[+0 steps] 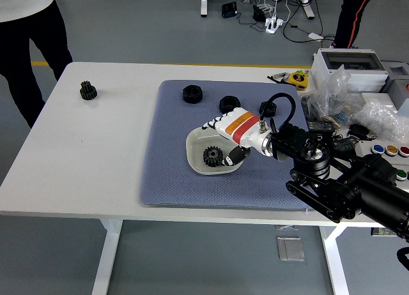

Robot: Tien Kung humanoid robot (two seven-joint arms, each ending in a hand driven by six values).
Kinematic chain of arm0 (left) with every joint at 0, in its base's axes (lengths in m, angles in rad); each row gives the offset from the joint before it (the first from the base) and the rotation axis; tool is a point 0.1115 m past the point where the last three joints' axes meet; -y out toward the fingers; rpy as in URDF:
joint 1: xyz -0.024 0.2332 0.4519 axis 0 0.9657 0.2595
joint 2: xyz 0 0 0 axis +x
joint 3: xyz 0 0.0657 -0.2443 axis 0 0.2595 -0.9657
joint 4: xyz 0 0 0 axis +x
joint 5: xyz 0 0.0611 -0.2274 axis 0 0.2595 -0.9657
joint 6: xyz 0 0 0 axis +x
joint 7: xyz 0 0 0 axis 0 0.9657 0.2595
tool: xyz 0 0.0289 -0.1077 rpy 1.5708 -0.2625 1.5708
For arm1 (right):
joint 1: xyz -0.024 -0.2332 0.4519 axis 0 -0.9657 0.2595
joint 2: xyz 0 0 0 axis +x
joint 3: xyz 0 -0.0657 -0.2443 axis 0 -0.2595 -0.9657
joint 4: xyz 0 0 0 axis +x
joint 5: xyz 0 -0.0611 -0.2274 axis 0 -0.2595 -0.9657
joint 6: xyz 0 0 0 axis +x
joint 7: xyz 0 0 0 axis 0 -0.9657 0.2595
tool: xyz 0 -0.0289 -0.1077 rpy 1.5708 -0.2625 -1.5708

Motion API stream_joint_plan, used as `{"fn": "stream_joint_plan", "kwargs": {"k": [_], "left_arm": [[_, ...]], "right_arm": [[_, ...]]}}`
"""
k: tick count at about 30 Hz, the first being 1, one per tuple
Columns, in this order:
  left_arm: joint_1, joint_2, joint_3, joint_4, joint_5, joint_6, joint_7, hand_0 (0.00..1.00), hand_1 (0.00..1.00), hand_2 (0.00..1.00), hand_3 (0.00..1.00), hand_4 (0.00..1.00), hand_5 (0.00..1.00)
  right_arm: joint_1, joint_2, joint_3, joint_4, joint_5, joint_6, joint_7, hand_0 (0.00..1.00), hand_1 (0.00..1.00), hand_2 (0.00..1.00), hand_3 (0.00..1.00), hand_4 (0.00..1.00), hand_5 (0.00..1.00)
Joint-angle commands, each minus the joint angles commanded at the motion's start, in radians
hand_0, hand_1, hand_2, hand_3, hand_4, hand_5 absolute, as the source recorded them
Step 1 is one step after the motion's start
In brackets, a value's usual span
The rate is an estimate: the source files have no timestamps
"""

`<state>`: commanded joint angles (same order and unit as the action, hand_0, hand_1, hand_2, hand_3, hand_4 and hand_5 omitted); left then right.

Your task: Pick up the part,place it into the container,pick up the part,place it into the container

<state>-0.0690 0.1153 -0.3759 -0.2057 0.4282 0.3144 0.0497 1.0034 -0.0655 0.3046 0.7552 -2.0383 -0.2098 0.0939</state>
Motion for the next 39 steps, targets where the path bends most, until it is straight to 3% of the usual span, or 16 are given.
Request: {"fn": "stream_joint_plan", "kwargs": {"k": [10, 11, 12, 17, 18, 23, 24, 34, 39], "left_arm": [[0.001, 0.0, 0.005, 0.0, -0.01, 0.001, -0.003, 0.639, 0.638, 0.639, 0.571, 0.652, 0.558], [0.001, 0.0, 0.006, 0.001, -0.011, 0.001, -0.004, 0.639, 0.638, 0.639, 0.571, 0.652, 0.558], [0.001, 0.0, 0.007, 0.001, -0.013, 0.001, -0.004, 0.641, 0.638, 0.638, 0.569, 0.653, 0.559], [0.0, 0.0, 0.008, 0.0, -0.015, 0.001, -0.005, 0.641, 0.638, 0.638, 0.569, 0.653, 0.559], [0.0, 0.0, 0.007, 0.001, -0.014, 0.001, -0.004, 0.639, 0.637, 0.637, 0.569, 0.651, 0.556], [0.001, -0.002, 0.004, 0.0, -0.01, 0.001, -0.002, 0.639, 0.637, 0.637, 0.569, 0.651, 0.556], [0.001, -0.003, 0.003, 0.0, -0.009, 0.001, -0.002, 0.639, 0.642, 0.637, 0.569, 0.651, 0.557], [-0.001, -0.006, -0.004, -0.002, 0.007, 0.0, 0.003, 0.638, 0.641, 0.638, 0.568, 0.652, 0.558], [-0.002, -0.006, -0.009, -0.002, 0.016, 0.0, 0.006, 0.638, 0.642, 0.641, 0.57, 0.651, 0.557]], "right_arm": [[-0.015, -0.06, 0.076, 0.028, -0.03, -0.009, -0.02, 0.692, 0.751, 0.911, 0.998, 0.998, 0.429], [-0.016, -0.067, 0.082, 0.025, -0.033, -0.006, -0.021, 0.692, 0.751, 0.911, 0.998, 0.998, 0.429], [-0.017, -0.077, 0.09, 0.015, -0.036, -0.002, -0.023, 0.646, 0.709, 0.824, 0.889, 0.998, 0.412], [-0.029, -0.103, 0.103, -0.05, -0.022, 0.001, -0.024, 0.646, 0.709, 0.824, 0.889, 0.998, 0.412], [-0.031, -0.105, 0.103, -0.062, -0.015, -0.001, -0.024, 0.591, 0.677, 0.763, 0.796, 0.998, 0.397], [-0.047, -0.111, 0.082, -0.143, 0.064, -0.029, -0.022, 0.591, 0.677, 0.763, 0.796, 0.998, 0.397], [-0.049, -0.111, 0.075, -0.155, 0.08, -0.033, -0.022, 0.533, 0.638, 0.72, 0.684, 0.982, 0.393], [-0.057, -0.091, -0.019, -0.257, 0.253, -0.097, -0.013, 0.509, 0.62, 0.703, 0.643, 0.952, 0.394], [-0.059, -0.079, -0.051, -0.282, 0.293, -0.104, -0.012, 0.501, 0.611, 0.692, 0.622, 0.919, 0.386]]}}
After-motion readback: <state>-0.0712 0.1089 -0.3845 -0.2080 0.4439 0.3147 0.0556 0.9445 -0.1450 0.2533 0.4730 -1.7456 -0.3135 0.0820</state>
